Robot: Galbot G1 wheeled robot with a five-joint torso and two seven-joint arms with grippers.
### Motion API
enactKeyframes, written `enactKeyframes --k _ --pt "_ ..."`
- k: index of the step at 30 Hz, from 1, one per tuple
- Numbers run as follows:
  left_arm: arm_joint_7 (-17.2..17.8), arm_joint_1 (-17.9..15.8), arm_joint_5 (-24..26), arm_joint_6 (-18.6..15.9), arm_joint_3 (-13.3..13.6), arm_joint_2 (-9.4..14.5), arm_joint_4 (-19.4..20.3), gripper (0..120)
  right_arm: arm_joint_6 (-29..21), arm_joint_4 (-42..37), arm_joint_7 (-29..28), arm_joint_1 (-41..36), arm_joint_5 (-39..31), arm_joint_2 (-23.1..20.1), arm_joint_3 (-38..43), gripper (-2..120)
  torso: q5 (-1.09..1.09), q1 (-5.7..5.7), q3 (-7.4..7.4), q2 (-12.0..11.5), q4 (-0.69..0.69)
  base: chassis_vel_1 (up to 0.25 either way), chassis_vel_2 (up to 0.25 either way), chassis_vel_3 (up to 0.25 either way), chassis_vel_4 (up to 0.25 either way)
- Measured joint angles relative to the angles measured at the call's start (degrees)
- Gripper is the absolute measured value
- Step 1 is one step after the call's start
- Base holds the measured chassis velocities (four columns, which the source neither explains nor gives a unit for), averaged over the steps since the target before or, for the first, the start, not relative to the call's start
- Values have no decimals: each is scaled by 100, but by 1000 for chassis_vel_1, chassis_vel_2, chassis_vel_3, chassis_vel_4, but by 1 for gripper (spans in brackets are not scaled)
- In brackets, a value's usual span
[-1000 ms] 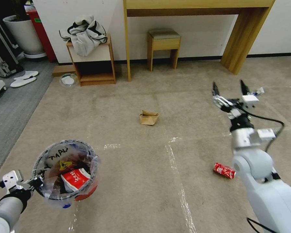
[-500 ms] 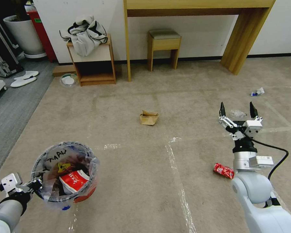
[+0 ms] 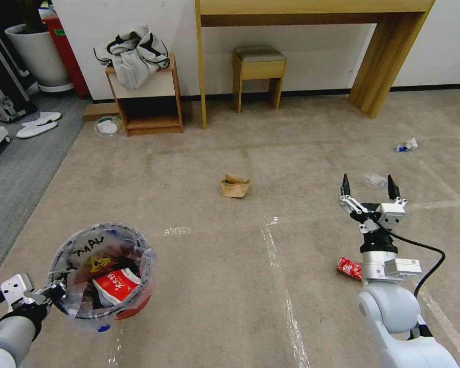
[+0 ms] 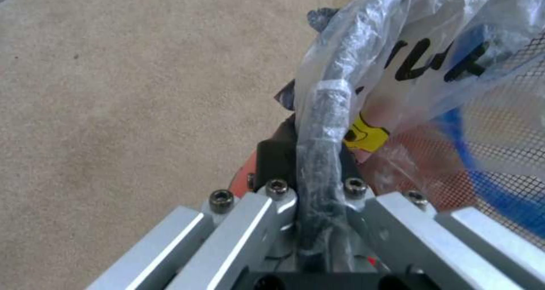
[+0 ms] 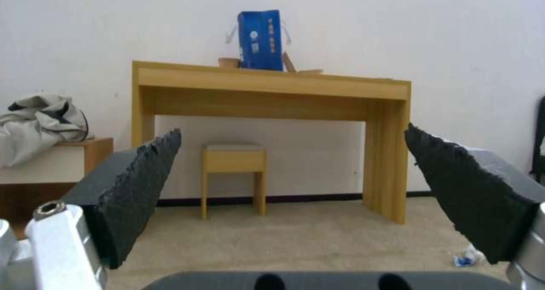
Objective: Pick up the trash bin and place the garbage on the floor into it.
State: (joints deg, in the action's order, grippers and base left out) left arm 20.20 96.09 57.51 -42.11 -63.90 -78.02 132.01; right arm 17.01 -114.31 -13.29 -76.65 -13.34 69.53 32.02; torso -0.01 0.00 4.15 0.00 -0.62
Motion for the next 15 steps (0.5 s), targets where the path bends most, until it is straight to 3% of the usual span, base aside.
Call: enactKeyframes --k 15 --pt "-37 69 -17 7 -49 -11 58 0 -64 -50 6 -47 70 115 -6 99 1 0 0 0 0 0 0 0 0"
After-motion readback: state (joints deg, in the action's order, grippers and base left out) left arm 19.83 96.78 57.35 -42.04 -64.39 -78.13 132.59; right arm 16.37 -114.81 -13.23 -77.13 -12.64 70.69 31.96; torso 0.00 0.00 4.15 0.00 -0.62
